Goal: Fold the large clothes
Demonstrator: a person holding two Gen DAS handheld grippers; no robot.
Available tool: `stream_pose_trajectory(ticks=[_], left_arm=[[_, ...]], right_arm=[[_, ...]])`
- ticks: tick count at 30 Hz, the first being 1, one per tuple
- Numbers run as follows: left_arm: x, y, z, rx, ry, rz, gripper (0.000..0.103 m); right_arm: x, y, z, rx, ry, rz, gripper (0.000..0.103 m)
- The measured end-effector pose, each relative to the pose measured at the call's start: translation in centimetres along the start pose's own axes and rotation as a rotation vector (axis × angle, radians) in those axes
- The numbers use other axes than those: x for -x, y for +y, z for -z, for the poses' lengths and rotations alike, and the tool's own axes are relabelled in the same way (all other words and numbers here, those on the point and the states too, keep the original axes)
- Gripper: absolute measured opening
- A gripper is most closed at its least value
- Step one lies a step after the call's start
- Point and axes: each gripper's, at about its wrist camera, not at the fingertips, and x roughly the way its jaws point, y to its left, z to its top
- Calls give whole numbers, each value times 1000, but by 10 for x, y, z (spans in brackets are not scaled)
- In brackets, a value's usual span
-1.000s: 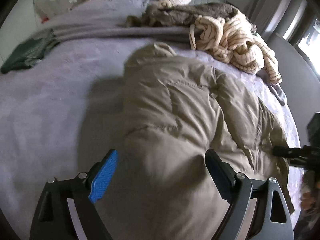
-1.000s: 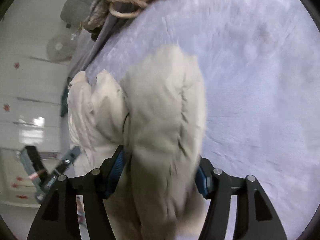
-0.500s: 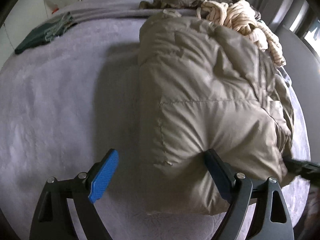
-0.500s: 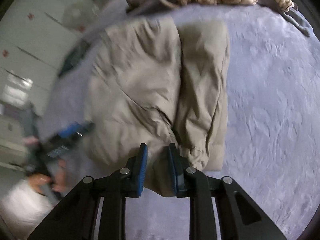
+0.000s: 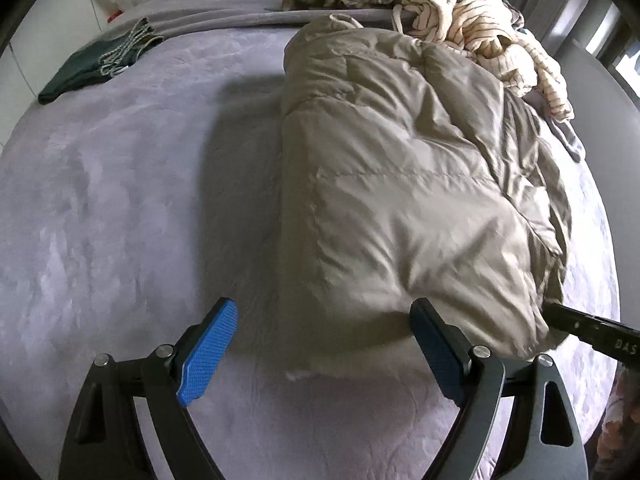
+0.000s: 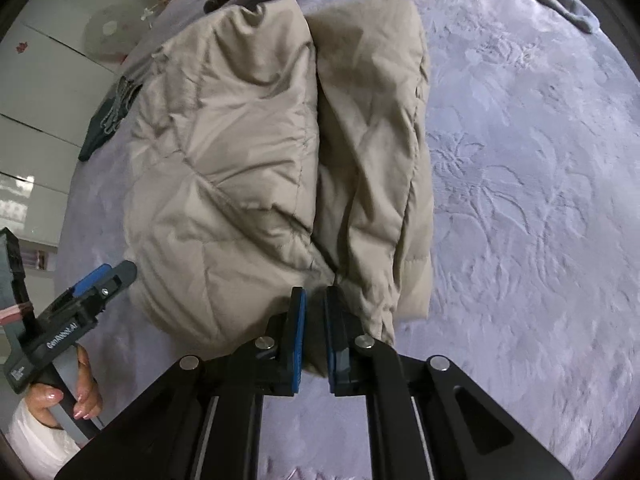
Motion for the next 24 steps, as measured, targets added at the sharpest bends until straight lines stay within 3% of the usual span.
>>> stream_pose_trajectory(ticks=[12,18,19,20,24], left_arm=[[55,-14,21,-27,7,-13,89],[86,-19,33,-44,-25,-40,89],[92,-20,34,-49,-39,-49,92],[97,-20,35,-51,-47,-57,103],[120,-20,35,-50,-88,-64,103]], right_arm=[[50,24,44,-29,-21,2,12],[76,33,65,-35,-47,46,12],[81,36,67,-31,-58,53,12],[82,35,66,-26,-68,61,12],[103,44,67,-6,-126,92,12]])
